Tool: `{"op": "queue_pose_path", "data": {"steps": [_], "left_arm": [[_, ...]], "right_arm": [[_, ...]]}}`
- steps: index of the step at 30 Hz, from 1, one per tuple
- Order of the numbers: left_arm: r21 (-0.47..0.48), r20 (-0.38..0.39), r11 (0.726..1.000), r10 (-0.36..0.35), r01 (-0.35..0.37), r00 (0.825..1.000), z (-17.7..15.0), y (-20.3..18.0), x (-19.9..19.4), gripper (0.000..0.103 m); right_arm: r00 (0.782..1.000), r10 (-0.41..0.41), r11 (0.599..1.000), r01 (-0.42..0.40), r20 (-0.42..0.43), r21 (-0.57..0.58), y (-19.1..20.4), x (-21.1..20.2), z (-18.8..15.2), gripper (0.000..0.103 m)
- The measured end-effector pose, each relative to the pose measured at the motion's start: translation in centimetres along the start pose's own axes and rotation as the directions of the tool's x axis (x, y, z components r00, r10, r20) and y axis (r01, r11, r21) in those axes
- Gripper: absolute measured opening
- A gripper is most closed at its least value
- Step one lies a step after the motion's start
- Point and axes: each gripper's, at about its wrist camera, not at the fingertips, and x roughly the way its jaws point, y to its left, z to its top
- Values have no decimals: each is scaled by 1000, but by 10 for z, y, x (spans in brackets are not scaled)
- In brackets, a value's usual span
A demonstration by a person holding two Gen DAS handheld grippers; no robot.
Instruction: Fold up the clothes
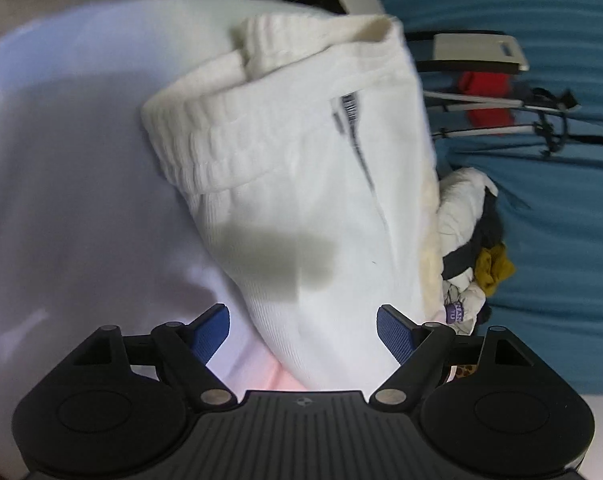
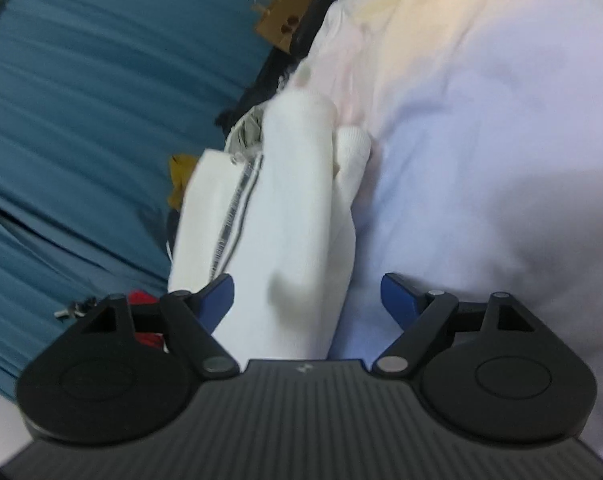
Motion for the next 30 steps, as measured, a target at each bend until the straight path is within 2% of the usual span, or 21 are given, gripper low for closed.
{"op": "queue_pose_path", "data": {"steps": [1,4,5,9,11,13,14,16,18,24,30], "left_arm": [[-20,-3,1000,5,-5,1000,3,3,7,82],[-30,22,999,36,-35,999,9,2,24,82],[-17,31,999,47,-46,998,11,-1,29,82],[44,91,997,66,-70,994,11,-10,39,82],[51,116,996,62,-68,991,12,-12,41,77],[62,140,996,62,-71,988,12,-14,40,61],[60,147,996,56,-65,988,13,-14,38,56],[55,154,998,27,-36,988,15,-12,33,33],[52,156,999,-20,12,988,18,-8,27,23],[138,195,987,-105,78,975,15,-12,2,18],[190,229,974,-169,126,959,8,-13,-36,16]], "right_arm": [[1000,4,1000,-4,0,-6,-1,6,1,81],[1000,11,998,-10,1,-54,4,25,3,62],[1000,8,998,-8,0,-67,6,31,3,53],[998,46,997,-44,31,-67,7,49,4,42],[998,54,997,-51,45,-61,7,55,5,29],[997,52,997,-48,64,-66,9,61,1,24],[996,46,996,-40,75,-78,12,60,0,21],[995,35,994,-25,96,-102,18,59,-2,17],[993,38,993,-26,108,-112,23,50,-2,15],[994,15,991,0,111,-132,20,1,11,13],[992,-42,998,47,119,-38,7,-31,10,12]]}}
